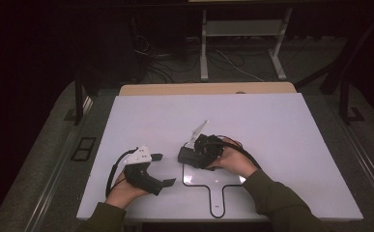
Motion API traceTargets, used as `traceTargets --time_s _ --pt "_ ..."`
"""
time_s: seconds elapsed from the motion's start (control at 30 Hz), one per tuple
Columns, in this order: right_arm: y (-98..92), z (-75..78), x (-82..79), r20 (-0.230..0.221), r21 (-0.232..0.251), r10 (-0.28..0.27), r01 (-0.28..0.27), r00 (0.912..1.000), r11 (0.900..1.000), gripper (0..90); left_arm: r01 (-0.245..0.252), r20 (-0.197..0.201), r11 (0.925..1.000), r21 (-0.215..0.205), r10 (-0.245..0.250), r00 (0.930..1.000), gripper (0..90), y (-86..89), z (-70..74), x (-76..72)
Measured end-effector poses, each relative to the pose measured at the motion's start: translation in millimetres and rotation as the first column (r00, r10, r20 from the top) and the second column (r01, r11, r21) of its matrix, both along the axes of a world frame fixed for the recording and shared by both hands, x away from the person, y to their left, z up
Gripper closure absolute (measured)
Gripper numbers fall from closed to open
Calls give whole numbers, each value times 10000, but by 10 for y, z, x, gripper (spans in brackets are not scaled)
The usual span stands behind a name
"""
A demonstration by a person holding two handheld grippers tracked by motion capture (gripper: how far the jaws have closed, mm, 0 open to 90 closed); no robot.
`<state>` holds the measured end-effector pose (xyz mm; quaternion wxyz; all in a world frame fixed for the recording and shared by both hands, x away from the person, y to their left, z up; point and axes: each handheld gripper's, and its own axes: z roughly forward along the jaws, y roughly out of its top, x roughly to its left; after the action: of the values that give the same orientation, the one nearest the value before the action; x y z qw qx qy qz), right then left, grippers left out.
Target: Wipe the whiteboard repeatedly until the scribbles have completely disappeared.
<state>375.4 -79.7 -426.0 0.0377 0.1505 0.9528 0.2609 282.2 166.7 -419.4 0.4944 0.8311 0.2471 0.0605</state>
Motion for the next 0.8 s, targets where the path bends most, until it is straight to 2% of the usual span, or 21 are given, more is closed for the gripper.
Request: traceTargets --time_s 0.07,0.27,0.33,0.57,0.8 --pt "-11 -2 2 26 -35 70 -70 10000 10000 392 -10 -20 10000 -17 10 10000 0 0 -2 1" --pt "82 18 -233 28 -269 866 -865 9962 9959 392 14 18 10000 40 -14 10000 0 -4 1 -2" --pt "87 18 -239 2 -250 904 -903 9959 9956 392 -2 19 10000 33 1 10000 0 -7 4 -5" --pt "-90 3 -1 -13 -74 -117 117 9999 9999 391 -5 30 10000 9 5 10000 0 3 6 -2" --pt "-369 2 141 -40 -112 -986 986 9951 9951 391 -6 24 10000 6 6 10000 0 -1 6 -5"
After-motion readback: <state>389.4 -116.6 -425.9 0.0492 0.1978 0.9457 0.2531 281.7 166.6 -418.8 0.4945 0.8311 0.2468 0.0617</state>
